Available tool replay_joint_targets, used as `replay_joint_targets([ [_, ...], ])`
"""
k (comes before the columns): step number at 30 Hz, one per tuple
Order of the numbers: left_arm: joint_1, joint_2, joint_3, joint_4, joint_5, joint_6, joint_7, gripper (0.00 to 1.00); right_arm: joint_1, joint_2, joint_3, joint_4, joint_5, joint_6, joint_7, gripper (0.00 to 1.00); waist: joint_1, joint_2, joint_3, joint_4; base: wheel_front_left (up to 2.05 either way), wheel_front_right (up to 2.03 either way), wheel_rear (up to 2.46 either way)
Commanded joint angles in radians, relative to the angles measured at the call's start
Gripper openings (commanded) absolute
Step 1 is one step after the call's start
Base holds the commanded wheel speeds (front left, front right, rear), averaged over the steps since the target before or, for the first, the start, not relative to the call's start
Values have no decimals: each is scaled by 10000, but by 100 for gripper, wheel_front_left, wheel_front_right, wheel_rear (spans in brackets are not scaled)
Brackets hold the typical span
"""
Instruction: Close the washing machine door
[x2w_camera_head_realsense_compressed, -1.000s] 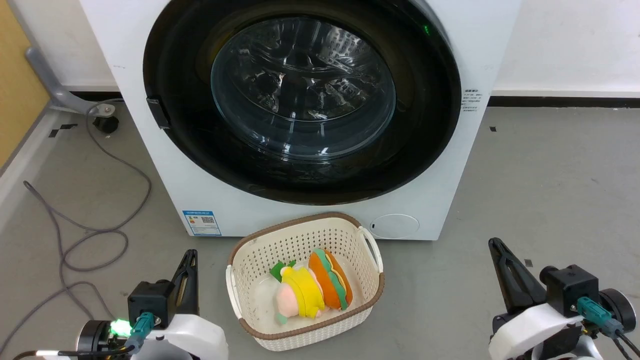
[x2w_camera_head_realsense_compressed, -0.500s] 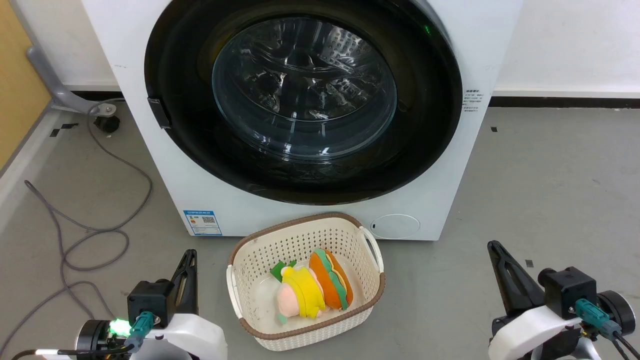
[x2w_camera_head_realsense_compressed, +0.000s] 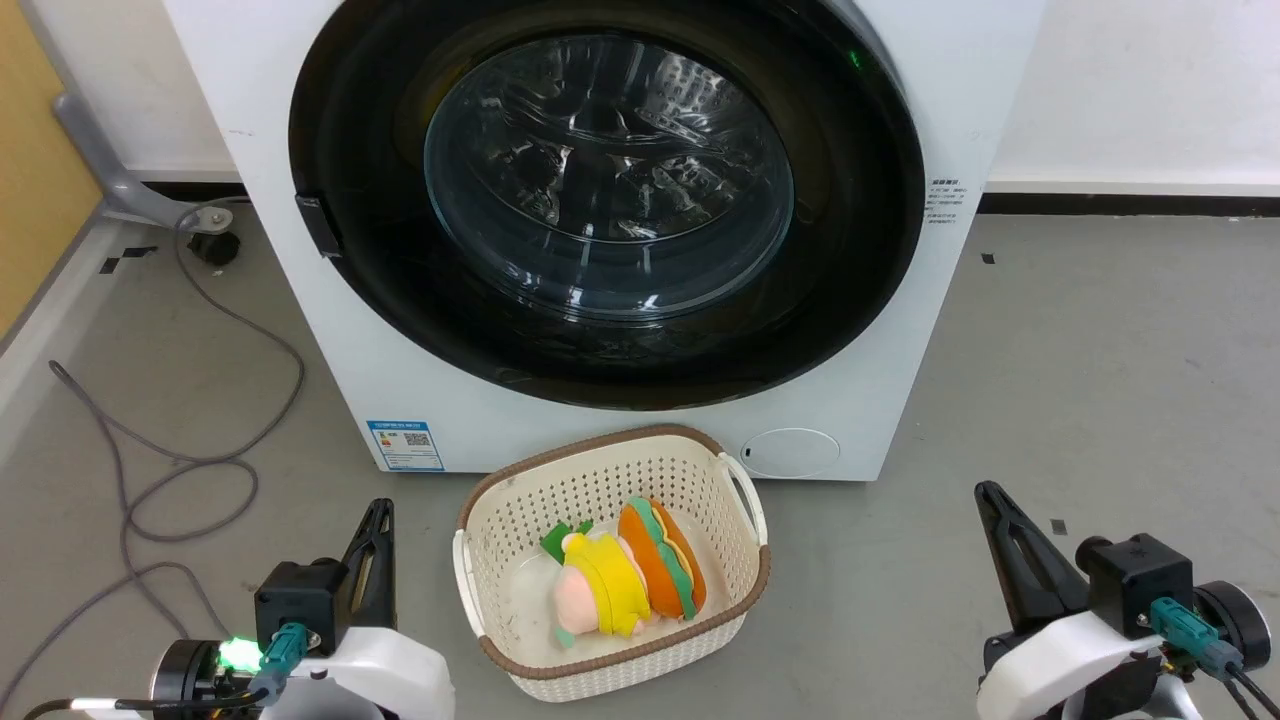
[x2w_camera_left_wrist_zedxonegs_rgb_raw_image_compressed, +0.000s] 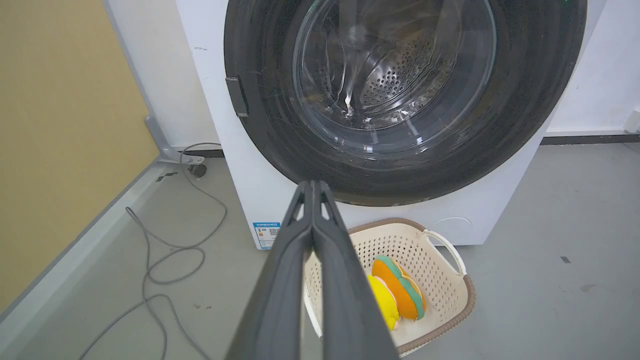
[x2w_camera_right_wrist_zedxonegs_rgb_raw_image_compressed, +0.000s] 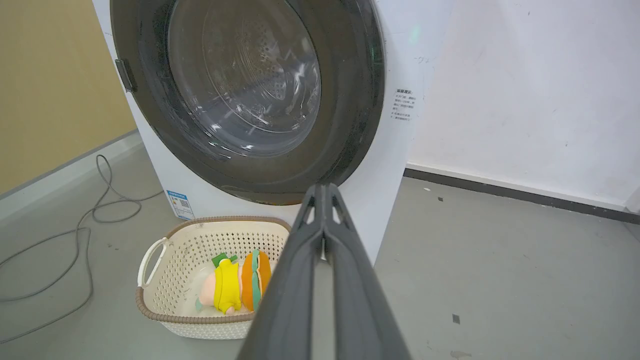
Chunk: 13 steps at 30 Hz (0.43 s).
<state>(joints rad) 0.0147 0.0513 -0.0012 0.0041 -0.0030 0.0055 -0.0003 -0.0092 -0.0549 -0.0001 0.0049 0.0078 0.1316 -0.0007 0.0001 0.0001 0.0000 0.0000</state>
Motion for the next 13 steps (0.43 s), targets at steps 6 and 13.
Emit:
replay_joint_targets([
  [6, -147, -11, 12, -41, 30, -55, 3, 0, 92, 47, 1, -49, -78, -9, 7, 0, -1, -1, 0, 0, 0, 0, 0],
  [13, -147, -11, 12, -41, 30, -55, 3, 0, 92, 47, 1, -49, -78, -9, 7, 0, -1, -1, 0, 0, 0, 0, 0],
])
